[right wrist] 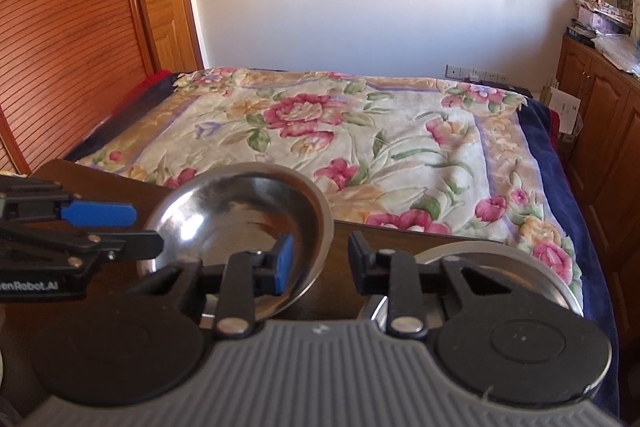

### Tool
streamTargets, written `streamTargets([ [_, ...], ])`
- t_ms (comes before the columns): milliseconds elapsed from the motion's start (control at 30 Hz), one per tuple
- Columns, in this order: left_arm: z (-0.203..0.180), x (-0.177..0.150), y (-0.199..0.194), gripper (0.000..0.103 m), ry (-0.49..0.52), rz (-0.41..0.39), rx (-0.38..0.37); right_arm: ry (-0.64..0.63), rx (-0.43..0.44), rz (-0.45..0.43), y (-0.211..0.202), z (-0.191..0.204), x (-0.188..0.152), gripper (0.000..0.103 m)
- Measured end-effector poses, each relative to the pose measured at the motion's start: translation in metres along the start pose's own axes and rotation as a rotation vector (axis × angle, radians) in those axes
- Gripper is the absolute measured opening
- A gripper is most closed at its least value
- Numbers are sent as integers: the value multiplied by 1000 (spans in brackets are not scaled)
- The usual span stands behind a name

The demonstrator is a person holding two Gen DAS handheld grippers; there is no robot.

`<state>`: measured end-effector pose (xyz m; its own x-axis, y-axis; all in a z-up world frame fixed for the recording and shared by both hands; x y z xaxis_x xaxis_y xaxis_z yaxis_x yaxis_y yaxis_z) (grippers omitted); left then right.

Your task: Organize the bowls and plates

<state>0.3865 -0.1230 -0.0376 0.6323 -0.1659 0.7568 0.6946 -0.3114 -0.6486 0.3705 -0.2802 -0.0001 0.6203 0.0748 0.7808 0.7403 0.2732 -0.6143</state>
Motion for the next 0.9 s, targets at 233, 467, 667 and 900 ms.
streamTargets([
  [233,5,-5,0,29,-32,24,-6,32,35,30,3,2,-3,20],
  [467,10,-9,2,27,-65,57,-26,64,66,42,-3,3,-6,19],
  [667,13,-13,0,22,-64,75,-20,54,71,54,-3,11,-11,16],
  [900,7,-4,-31,14,-34,13,-11,61,81,64,-8,14,-11,14],
])
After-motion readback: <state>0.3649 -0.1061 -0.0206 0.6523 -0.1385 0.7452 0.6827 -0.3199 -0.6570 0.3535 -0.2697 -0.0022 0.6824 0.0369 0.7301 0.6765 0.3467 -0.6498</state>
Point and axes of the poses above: each gripper's, at about its wrist camera, not at the fingertips, and y roughly the way its jaws point, z to its left, x to its top, the point moved 2 cm from there along y, roughly the way its jaws point, and after that the axes turned 2 degrees about x, right-handed, at the moved point
